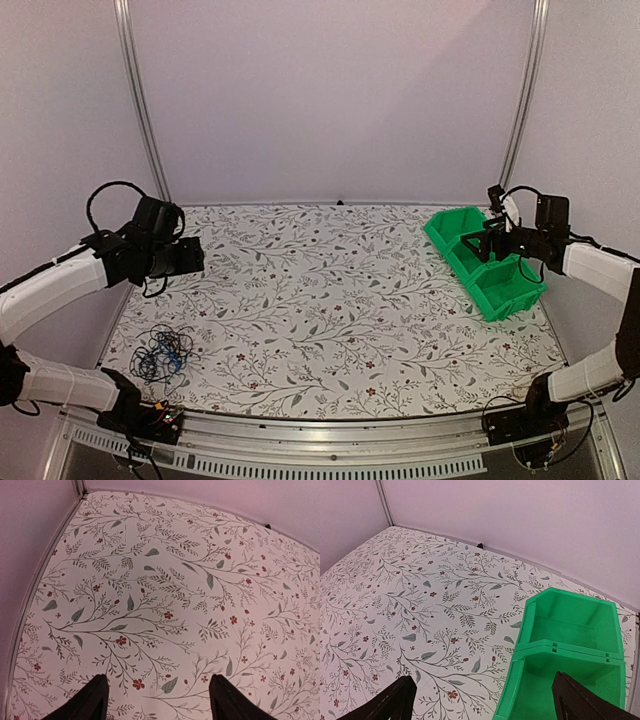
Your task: Untangle the cables
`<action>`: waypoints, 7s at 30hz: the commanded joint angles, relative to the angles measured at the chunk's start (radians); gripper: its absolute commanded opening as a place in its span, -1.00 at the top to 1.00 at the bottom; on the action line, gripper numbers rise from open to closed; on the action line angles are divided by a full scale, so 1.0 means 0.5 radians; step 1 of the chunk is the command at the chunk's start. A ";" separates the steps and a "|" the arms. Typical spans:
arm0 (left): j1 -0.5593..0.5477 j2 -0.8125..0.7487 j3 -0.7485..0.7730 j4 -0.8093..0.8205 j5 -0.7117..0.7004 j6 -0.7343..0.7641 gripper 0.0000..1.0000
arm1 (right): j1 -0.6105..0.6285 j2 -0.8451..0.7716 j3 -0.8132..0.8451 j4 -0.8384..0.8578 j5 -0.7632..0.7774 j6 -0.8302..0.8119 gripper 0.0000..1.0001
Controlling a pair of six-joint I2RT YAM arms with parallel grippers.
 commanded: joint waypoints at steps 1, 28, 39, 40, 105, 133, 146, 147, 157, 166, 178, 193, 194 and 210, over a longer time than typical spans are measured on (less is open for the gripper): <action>-0.220 -0.053 -0.102 -0.612 -0.219 -0.678 -0.44 | -0.011 0.025 -0.030 0.005 -0.222 -0.108 -0.97; -0.611 0.478 -0.479 -0.638 -0.486 -1.451 -0.77 | 0.095 0.137 0.049 -0.210 -0.341 -0.271 -0.92; -0.612 0.590 -0.449 -0.058 -0.270 -0.981 -0.61 | 0.093 0.168 0.053 -0.215 -0.312 -0.271 -0.91; -0.617 0.599 -0.439 -0.029 -0.254 -0.945 -0.60 | 0.095 0.171 0.051 -0.214 -0.310 -0.271 -0.91; 0.090 0.277 -0.507 0.421 0.807 -0.211 -0.23 | 2.107 2.577 2.673 -0.637 0.122 0.004 0.03; 0.126 0.528 -0.743 0.724 1.004 -0.261 -0.17 | 2.165 2.118 2.625 -0.741 -0.054 -0.232 1.00; 0.124 0.649 -0.844 0.829 0.917 -0.281 -0.08 | 2.024 1.838 2.893 -1.080 -0.194 -0.361 1.00; 0.119 0.659 -0.848 0.831 0.905 -0.276 -0.07 | 2.006 1.827 2.912 -1.084 -0.192 -0.368 1.00; 0.095 0.778 -0.837 0.839 0.815 -0.276 0.02 | 1.934 1.738 3.508 -1.359 -0.150 -0.546 1.00; 0.052 0.809 -0.814 0.817 0.713 -0.306 0.03 | 1.933 1.596 3.920 -1.261 -0.067 -0.426 1.00; 0.021 0.848 -0.784 0.776 0.626 -0.325 0.04 | 1.934 1.395 4.290 -0.983 0.439 -0.545 1.00; -0.016 0.854 -0.681 0.659 0.586 -0.329 -0.03 | 1.853 1.102 4.109 -1.117 0.886 -0.793 1.00; -0.024 0.820 -0.663 0.632 0.576 -0.326 -0.04 | 1.842 1.066 4.024 -1.172 0.870 -0.782 1.00; -0.084 -0.023 -0.317 0.385 0.244 -0.117 -0.23 | 1.669 0.833 2.821 -1.483 0.593 -0.699 1.00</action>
